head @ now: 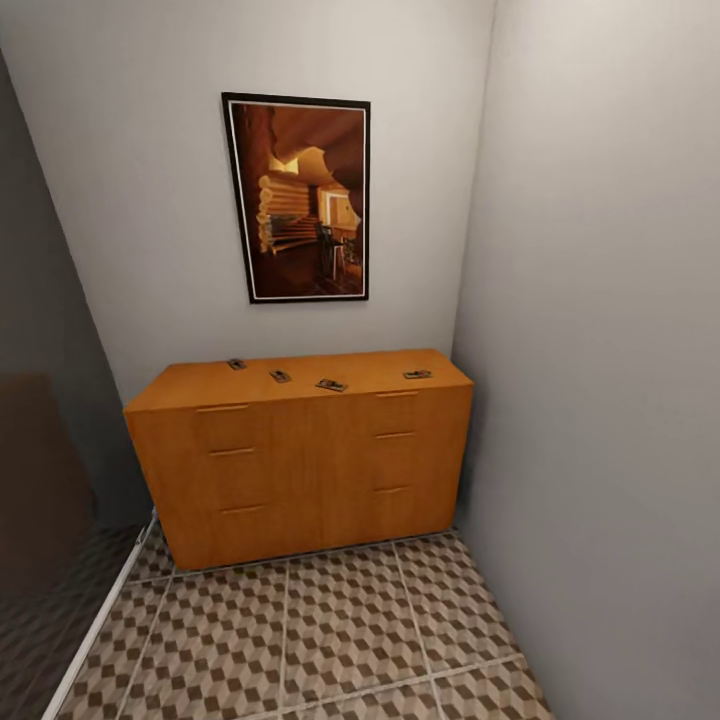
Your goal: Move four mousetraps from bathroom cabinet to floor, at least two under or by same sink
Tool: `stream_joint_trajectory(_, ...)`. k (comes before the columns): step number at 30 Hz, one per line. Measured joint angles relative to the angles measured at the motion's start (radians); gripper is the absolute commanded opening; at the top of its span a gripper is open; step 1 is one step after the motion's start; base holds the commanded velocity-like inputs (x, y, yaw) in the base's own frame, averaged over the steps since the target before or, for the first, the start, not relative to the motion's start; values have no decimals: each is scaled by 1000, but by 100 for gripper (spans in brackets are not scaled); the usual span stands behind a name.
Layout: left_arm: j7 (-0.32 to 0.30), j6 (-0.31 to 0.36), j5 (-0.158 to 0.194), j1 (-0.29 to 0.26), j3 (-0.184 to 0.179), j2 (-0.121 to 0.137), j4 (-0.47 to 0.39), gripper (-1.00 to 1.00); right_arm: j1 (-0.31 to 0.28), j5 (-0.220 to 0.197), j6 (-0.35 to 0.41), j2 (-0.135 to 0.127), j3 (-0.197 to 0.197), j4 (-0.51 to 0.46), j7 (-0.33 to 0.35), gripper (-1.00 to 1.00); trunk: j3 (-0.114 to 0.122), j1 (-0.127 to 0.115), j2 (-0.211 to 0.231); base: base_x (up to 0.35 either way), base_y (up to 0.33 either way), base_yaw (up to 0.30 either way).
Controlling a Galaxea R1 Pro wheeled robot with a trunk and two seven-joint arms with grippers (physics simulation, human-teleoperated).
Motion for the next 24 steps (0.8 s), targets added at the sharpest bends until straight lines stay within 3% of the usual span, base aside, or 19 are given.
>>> stream_joint_trajectory(24,0,-20,0,0,0,0,0,100,0,-3,0,0,-4,0,0,100,0,0,0,307,0,0)
